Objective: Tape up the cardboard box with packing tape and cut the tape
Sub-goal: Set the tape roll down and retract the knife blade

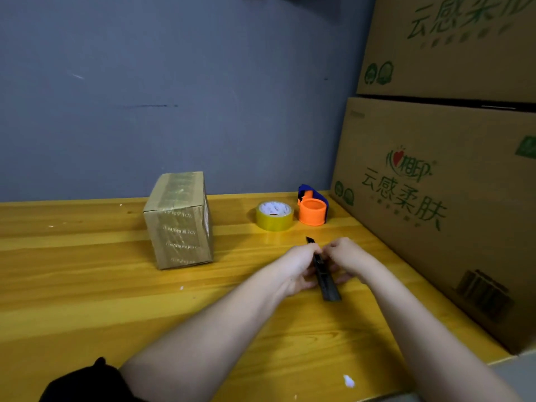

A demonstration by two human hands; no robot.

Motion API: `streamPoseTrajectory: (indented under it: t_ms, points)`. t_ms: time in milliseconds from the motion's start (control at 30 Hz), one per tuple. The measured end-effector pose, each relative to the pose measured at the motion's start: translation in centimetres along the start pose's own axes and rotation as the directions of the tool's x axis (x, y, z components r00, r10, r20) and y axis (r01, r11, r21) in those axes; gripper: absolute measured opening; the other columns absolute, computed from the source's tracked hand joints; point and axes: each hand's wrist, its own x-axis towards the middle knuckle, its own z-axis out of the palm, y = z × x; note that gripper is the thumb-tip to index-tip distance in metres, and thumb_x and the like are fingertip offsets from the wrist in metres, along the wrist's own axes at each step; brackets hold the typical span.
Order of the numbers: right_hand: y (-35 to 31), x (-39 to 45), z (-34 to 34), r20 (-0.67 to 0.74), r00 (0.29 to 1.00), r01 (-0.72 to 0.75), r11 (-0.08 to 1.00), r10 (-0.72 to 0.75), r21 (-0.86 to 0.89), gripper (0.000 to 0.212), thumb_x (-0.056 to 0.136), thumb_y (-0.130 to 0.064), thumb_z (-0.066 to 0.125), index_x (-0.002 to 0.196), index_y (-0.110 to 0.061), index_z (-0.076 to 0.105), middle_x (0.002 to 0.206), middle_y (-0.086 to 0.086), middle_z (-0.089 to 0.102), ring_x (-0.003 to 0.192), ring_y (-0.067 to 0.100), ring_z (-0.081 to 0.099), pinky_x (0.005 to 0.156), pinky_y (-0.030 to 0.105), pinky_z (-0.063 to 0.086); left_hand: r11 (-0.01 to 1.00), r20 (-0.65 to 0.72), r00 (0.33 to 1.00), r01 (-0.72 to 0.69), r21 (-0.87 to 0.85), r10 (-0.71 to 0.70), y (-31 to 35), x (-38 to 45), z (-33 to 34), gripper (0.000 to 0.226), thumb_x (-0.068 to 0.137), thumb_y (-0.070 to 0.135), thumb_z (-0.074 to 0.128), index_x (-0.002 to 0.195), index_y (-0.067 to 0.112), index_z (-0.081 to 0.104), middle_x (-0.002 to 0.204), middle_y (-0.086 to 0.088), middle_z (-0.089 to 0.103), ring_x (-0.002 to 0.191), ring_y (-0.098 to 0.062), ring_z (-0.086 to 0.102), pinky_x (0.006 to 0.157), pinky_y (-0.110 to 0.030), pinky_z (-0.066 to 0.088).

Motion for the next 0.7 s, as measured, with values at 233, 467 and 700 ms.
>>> streamPoseTrajectory:
  t_ms: [233,467,700]
  points:
    - [0.7,-0.5,0.4,0.128,0.991,-0.052,0.985,0.031,0.163,0.012,0.094,-0.017,0.055,0.102,-0.008,0.057,0.097,0.009,0.061,0.081,0.015,0.057,0.057,0.028,0.05,1.0,-0.059,0.998,-0.003,0.024,0.004,0.2,-0.3,0.2,0.021,0.092,0.03,0.041,0.073,0.022,0.043,0.085,-0.001,0.053,0.081,-0.013,0.05,0.093,-0.035,0.035]
    - [1.4,-0.2,1.1,0.183,0.983,-0.071,0.941,0.009,0.332,0.016,0.091,-0.022,0.061,0.104,-0.014,0.064,0.076,0.0,0.059,0.067,0.007,0.052,0.042,0.012,0.042,0.994,-0.085,0.992,-0.094,-0.063,0.089,0.3,0.0,-0.8,0.04,0.094,0.032,0.043,0.13,0.016,0.043,0.129,-0.008,0.049,0.119,-0.03,0.051,0.089,-0.035,0.046]
    - [-1.2,-0.3,2.6,0.037,0.981,0.157,0.895,-0.189,0.419,0.024,0.085,-0.022,0.068,0.109,-0.014,0.067,0.082,-0.003,0.064,0.071,0.006,0.054,0.052,0.017,0.037,0.946,-0.11,0.961,-0.27,-0.177,0.254,0.2,0.2,-5.0,0.035,0.095,0.017,0.046,0.128,0.005,0.051,0.111,-0.006,0.06,0.096,-0.02,0.061,0.074,-0.026,0.052]
